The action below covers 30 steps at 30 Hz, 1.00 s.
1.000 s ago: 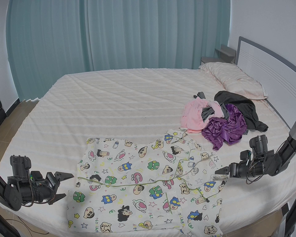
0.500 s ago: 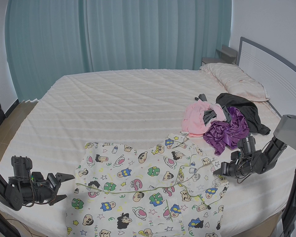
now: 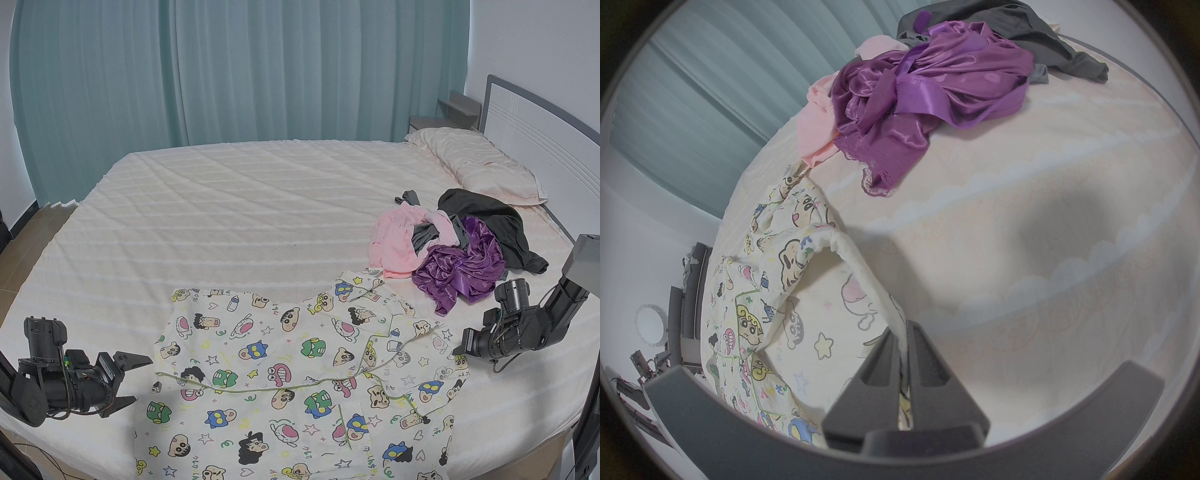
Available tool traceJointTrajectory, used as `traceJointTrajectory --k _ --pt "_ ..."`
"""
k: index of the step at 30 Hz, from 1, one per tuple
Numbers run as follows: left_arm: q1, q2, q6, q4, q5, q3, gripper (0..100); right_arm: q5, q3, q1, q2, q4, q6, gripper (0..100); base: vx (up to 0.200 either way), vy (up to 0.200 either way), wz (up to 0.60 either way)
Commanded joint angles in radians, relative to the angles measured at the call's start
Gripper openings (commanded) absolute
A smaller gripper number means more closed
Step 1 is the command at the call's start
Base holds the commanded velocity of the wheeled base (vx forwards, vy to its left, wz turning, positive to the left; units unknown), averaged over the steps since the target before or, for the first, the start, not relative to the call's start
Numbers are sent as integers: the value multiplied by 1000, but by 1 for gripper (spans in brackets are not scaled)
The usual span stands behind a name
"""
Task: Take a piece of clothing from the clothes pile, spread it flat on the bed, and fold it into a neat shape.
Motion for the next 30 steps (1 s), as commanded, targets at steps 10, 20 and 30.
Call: traceJointTrajectory --k 10,20,30 --pt "1 8 -3 1 1 3 100 -1 44 -81 -13 -5 -2 0 0 0 0" --pt "1 19 -8 1 -1 0 100 0 47 -86 -120 0 66 100 0 0 0" --pt "-7 22 -9 -1 -1 -2 100 -1 -133 123 -191 59 307 100 0 0 0"
